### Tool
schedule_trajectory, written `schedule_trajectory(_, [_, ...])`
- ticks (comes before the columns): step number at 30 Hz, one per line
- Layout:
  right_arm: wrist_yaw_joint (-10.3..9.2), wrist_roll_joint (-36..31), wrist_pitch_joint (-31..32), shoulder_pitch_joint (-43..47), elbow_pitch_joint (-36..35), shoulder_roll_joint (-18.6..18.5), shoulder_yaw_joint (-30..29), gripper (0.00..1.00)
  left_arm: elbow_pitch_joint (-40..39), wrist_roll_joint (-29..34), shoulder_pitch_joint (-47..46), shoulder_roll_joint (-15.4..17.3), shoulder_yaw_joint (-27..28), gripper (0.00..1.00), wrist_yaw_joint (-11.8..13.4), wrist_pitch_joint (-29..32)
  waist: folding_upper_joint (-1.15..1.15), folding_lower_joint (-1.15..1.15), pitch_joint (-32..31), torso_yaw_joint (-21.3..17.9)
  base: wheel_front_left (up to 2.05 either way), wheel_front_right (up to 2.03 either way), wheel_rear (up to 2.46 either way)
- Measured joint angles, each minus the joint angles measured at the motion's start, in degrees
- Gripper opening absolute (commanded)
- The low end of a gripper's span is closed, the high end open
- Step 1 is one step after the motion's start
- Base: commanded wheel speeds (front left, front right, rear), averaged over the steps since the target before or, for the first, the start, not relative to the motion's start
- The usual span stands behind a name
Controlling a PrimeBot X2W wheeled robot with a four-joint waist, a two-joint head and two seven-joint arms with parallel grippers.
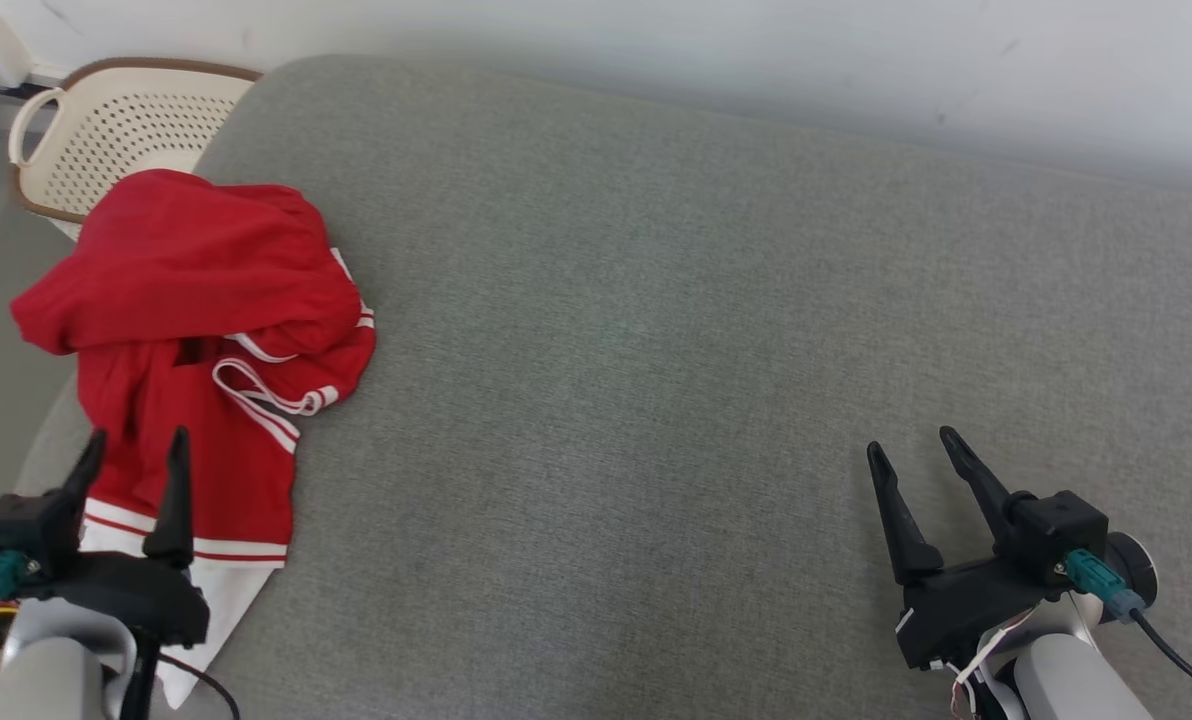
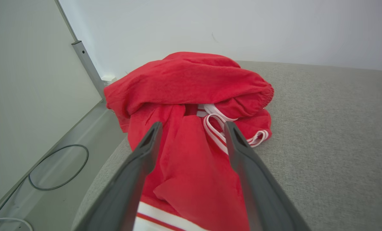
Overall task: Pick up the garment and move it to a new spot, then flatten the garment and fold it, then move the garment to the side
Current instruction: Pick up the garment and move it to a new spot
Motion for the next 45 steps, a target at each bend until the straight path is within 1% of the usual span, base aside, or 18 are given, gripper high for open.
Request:
schedule_trajectory(12, [0.0,0.54,0.0,-1.34,-0.71,-1.69,0.18,1.0,6.0,1.79,-9.72,4.57,0.25,1.0,0.6,0.01,0.0,0.0,5.04,-3.03,0.0,0.0,0.0])
schedule_trajectory(20, [0.0,0.86,-0.04,-2.71,-1.31,-2.21,-0.18,1.0,8.79,3.38,-16.53,8.16,-0.65,1.0,1.69,0.0,0.0,0.0,8.54,-4.81,0.0,0.0,0.0])
schedule_trajectory(28, [0.04,1.16,-0.2,-4.04,-2.1,-1.99,-0.76,1.0,18.08,4.03,-22.25,10.12,-1.32,1.0,4.15,0.0,0.0,-0.01,11.0,-7.07,0.0,0.0,0.0])
schedule_trajectory(31, [0.04,1.16,-0.25,-4.3,-2.38,-1.66,-1.43,1.0,22.4,3.2,-24.22,10.37,-0.68,1.0,4.42,0.33,0.0,-0.01,11.81,-8.01,0.0,0.0,0.0])
schedule_trajectory(32, [0.04,1.16,-0.26,-4.33,-2.5,-1.6,-1.66,1.0,23.23,2.93,-24.82,10.39,-0.64,0.9,4.35,0.33,0.0,-0.01,12.07,-8.3,0.0,0.0,0.0])
schedule_trajectory(33, [0.05,1.16,-0.26,-4.37,-2.69,-1.52,-1.91,1.0,23.79,2.88,-25.38,10.42,-0.67,0.0,4.2,0.32,0.0,-0.01,12.33,-8.55,0.0,0.0,0.0])
schedule_trajectory(37, [0.05,1.1,-0.43,-4.38,-3.04,-1.15,-2.72,1.0,25.99,2.32,-26.63,10.47,-0.83,0.0,3.79,0.26,0.0,-0.01,12.92,-9.28,0.0,0.0,0.0])
schedule_trajectory(39, [0.05,1.1,-0.43,-4.38,-3.01,-0.78,-3.08,1.0,25.91,2.13,-26.85,10.5,-1.21,0.0,3.48,0.19,0.0,-0.01,12.83,-9.44,0.0,0.0,0.0])
schedule_trajectory(44, [0.05,1.11,-0.35,-4.2,-2.41,0.35,-3.33,1.0,15.66,2.23,-27.61,10.45,-2.93,0.0,2.13,0.07,0.0,-0.01,11.81,-9.52,0.0,0.0,0.0])
schedule_trajectory(45, [0.05,1.11,-0.35,-4.2,-2.41,0.35,-3.33,1.0,15.66,2.23,-27.61,10.45,-2.93,0.0,2.13,0.07,0.0,-0.01,11.81,-9.52,0.0,0.0,0.0])
